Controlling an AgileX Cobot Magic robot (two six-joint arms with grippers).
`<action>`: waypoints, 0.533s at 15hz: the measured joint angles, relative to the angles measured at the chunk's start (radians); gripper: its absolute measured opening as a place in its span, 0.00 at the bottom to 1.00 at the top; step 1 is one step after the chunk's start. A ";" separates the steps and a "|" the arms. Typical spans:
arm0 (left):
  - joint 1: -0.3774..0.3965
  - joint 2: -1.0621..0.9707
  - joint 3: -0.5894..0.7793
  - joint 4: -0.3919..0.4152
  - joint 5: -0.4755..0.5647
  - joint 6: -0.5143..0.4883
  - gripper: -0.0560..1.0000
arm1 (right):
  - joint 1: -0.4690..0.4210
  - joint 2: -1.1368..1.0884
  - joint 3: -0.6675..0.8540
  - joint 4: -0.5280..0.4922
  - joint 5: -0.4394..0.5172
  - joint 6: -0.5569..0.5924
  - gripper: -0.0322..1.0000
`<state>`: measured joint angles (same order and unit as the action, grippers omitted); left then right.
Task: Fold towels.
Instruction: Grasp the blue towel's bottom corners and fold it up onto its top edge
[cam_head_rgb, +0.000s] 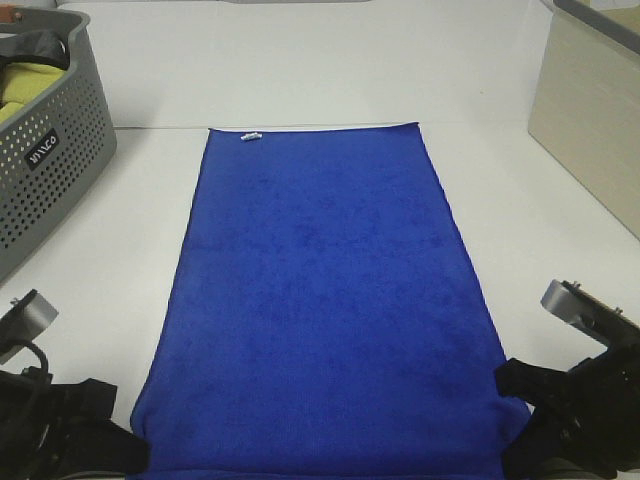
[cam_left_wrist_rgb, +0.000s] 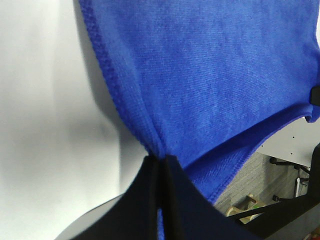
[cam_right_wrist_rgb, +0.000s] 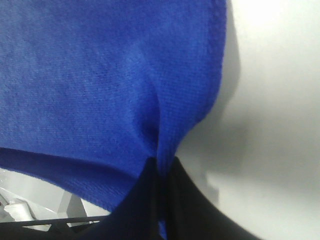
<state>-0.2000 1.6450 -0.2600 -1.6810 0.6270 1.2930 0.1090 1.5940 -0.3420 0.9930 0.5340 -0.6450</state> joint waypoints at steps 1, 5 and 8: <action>0.000 -0.013 -0.004 -0.001 0.002 0.000 0.05 | 0.000 -0.018 -0.015 -0.002 0.002 0.000 0.03; 0.000 -0.016 -0.155 0.022 -0.032 -0.061 0.05 | 0.000 -0.013 -0.213 -0.034 0.036 0.039 0.03; 0.000 -0.010 -0.325 0.083 -0.090 -0.116 0.05 | 0.000 0.049 -0.437 -0.149 0.076 0.148 0.03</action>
<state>-0.2000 1.6350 -0.5850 -1.5980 0.5370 1.1770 0.1090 1.6430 -0.7790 0.8440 0.6100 -0.4970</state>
